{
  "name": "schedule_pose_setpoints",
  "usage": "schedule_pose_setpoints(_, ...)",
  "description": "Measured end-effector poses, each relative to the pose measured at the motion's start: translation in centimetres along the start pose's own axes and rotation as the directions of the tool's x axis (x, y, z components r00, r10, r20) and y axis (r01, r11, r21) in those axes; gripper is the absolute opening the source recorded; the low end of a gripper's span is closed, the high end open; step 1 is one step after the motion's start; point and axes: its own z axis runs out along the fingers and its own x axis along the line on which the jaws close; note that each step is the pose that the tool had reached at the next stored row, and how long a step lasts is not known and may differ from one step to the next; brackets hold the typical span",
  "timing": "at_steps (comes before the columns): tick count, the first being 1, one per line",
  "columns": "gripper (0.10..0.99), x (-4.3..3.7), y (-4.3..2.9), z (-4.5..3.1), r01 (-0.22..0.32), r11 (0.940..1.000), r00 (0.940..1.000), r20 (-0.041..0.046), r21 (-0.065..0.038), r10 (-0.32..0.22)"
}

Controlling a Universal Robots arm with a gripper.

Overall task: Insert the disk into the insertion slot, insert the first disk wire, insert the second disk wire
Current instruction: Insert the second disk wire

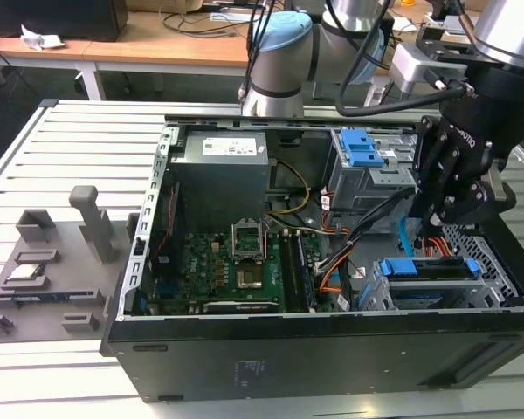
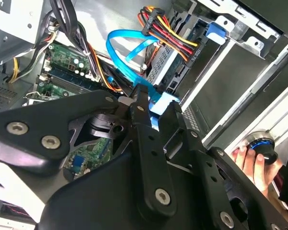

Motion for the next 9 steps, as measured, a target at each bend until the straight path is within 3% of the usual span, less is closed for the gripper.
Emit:
schedule_pose_setpoints(1, 0.361, 0.0, 0.0, 0.03, 0.0, 1.0, 1.0, -0.0045, 0.0, 0.0)
schedule_pose_setpoints(6, 0.349, 0.0, 0.0, 0.02, 0.0, 1.0, 1.0, -0.0063, 0.0, 0.0)
schedule_pose_setpoints(9, 0.161, 0.0, 0.0, 0.02, 0.0, 1.0, 1.0, -0.0073, 0.0, 0.0)
